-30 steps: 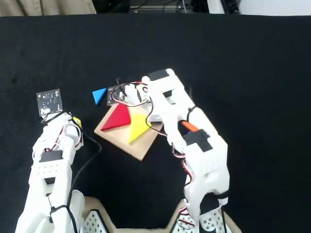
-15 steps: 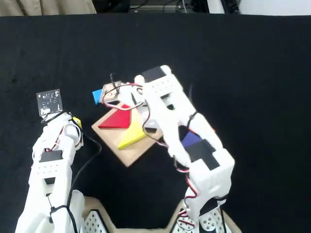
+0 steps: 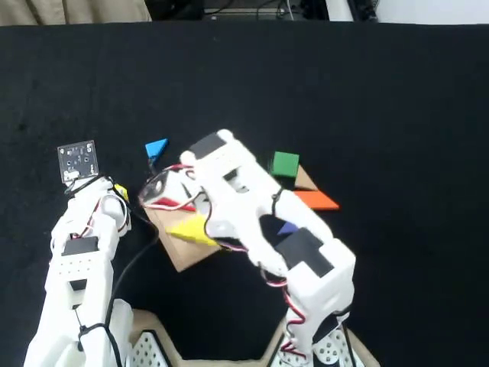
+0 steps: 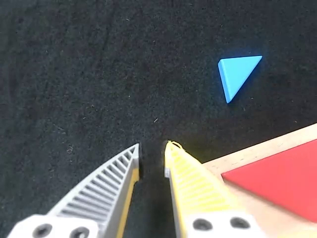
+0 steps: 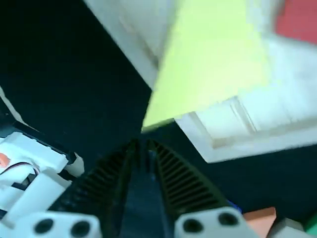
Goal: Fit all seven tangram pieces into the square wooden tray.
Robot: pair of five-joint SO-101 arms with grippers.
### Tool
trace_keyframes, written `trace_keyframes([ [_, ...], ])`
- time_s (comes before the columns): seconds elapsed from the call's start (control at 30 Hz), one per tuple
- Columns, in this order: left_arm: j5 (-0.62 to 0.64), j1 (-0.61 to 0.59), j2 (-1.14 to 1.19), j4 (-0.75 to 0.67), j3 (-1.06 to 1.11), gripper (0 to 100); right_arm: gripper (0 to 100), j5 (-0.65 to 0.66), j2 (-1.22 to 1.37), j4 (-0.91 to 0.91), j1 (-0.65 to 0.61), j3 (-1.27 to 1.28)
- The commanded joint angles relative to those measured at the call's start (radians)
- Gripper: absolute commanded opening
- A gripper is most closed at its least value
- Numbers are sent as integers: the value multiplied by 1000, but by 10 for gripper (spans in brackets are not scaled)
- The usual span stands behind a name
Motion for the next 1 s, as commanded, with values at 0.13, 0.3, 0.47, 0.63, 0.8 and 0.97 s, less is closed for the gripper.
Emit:
trace_keyframes([
  [0.13,12,-42,-20,-12,7,98,11,-175,-58,-98,-72,-12],
  [0.3,12,-82,-20,-11,5,98,11,-247,-82,-120,-64,-39],
  [0.47,12,-82,-20,-11,5,98,11,-247,-186,-130,44,-15],
  [0.63,12,-82,-20,-11,5,98,11,-183,-173,-261,63,160],
  [0.8,12,-81,-20,-11,5,98,11,-176,-163,-348,51,245],
  [0.97,12,-81,-20,-11,5,98,11,-176,-163,-367,-9,245],
])
